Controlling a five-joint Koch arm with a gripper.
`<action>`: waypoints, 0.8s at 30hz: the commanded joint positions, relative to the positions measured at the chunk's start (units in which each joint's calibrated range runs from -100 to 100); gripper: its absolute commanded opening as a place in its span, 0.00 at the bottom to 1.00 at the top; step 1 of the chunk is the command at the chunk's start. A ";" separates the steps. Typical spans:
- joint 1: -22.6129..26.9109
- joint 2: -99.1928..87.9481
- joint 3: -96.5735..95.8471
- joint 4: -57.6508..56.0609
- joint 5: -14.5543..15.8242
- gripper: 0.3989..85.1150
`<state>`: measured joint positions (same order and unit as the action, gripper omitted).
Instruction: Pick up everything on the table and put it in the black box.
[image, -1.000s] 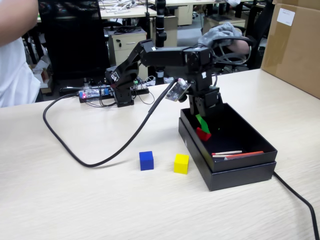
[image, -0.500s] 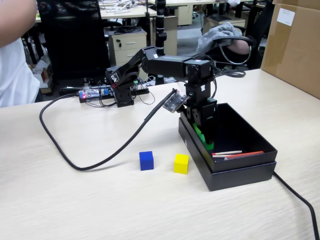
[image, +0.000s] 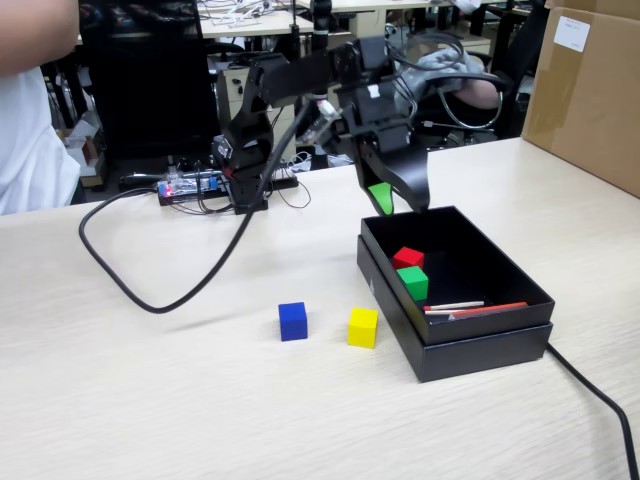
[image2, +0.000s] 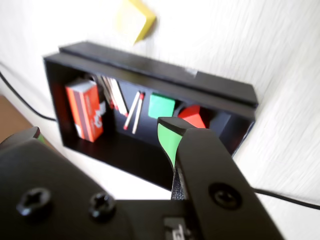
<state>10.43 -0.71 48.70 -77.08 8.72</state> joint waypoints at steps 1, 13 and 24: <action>-2.15 -9.67 -0.29 -1.15 -1.12 0.54; -10.26 -5.89 -11.17 -1.06 -3.71 0.58; -11.48 9.95 -10.26 -1.06 -3.71 0.58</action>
<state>-0.76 9.51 35.83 -77.31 5.15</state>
